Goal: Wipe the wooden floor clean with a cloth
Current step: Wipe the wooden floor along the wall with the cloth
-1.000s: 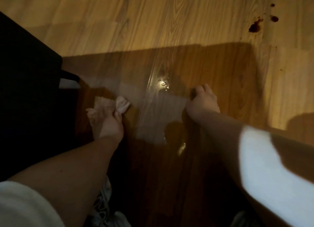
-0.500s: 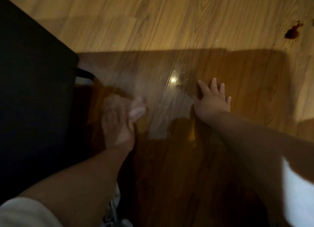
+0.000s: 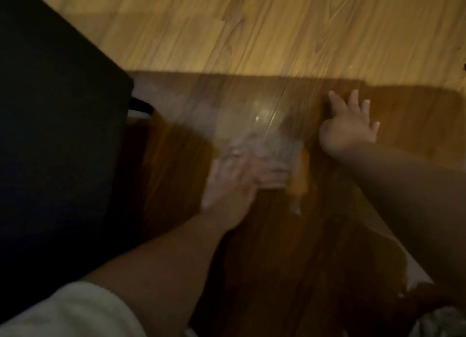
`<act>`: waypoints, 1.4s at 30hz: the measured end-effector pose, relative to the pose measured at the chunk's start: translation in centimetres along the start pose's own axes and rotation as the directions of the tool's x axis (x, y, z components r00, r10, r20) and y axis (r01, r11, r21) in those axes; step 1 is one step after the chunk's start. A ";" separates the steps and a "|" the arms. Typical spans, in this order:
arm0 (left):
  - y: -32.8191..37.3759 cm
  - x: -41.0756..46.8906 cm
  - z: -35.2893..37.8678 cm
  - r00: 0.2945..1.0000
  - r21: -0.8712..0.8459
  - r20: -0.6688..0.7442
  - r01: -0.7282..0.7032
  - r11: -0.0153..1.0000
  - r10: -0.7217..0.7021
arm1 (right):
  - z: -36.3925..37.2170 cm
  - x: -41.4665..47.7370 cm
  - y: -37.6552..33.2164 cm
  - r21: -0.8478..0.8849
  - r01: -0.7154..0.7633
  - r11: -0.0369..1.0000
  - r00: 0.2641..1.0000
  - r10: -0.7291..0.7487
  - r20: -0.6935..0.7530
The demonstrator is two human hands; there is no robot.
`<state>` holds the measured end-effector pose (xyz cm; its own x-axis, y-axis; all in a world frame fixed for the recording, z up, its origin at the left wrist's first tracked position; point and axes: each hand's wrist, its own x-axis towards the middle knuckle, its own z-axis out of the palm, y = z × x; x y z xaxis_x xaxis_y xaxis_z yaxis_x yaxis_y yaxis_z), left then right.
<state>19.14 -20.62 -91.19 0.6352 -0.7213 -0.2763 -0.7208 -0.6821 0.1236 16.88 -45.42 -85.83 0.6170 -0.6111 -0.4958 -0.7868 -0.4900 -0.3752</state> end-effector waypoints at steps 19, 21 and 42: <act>-0.7 -2.2 1.0 0.961 -0.036 -0.132 0.240 0.970 -0.243 | 0.8 -1.2 -1.1 -0.038 0.071 0.997 0.994 -0.067 0.089; -7.0 1.7 -0.6 0.786 -0.112 -0.095 0.602 0.791 -0.612 | 0.7 -1.4 -0.2 -0.040 0.060 0.997 0.995 -0.057 0.086; -8.5 11.5 -4.9 0.813 -0.093 -0.106 0.565 0.820 -0.572 | 2.0 0.6 0.0 -0.080 0.064 0.995 0.994 -0.071 -0.081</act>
<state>33.95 -23.71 -90.80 0.9586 -0.2088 -0.1938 -0.2061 -0.9779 0.0340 17.29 -44.54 -87.70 0.6702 -0.6233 -0.4029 -0.7420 -0.5763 -0.3425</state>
